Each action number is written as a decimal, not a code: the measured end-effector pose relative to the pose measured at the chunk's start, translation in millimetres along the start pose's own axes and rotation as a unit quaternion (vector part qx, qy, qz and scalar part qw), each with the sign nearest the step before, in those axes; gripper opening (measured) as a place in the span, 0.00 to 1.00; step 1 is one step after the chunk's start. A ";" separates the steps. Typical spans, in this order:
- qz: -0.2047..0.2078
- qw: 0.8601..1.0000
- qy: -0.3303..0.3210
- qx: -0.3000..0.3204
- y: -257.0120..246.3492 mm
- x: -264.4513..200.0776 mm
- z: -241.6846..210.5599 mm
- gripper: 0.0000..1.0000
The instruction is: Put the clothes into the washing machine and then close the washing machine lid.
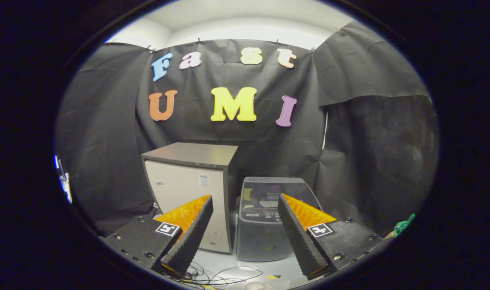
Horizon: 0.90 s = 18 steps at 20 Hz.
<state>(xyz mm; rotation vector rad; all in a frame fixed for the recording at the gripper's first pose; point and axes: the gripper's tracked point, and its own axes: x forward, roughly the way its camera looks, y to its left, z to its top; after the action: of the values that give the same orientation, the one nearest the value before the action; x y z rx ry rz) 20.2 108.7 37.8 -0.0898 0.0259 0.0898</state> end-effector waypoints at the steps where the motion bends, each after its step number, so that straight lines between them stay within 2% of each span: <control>1: 0.004 1.000 -0.002 -0.005 3.6 -0.5 -1.5 1.00; 8: 0.013 1.000 -0.014 -0.014 21.6 -0.4 -4.7 1.00; 18: -0.015 1.000 0.008 0.005 -0.6 1.2 -13.3 1.00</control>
<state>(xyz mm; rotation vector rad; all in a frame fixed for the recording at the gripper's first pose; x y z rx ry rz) 21.2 107.1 24.5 -0.0813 0.0402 0.0586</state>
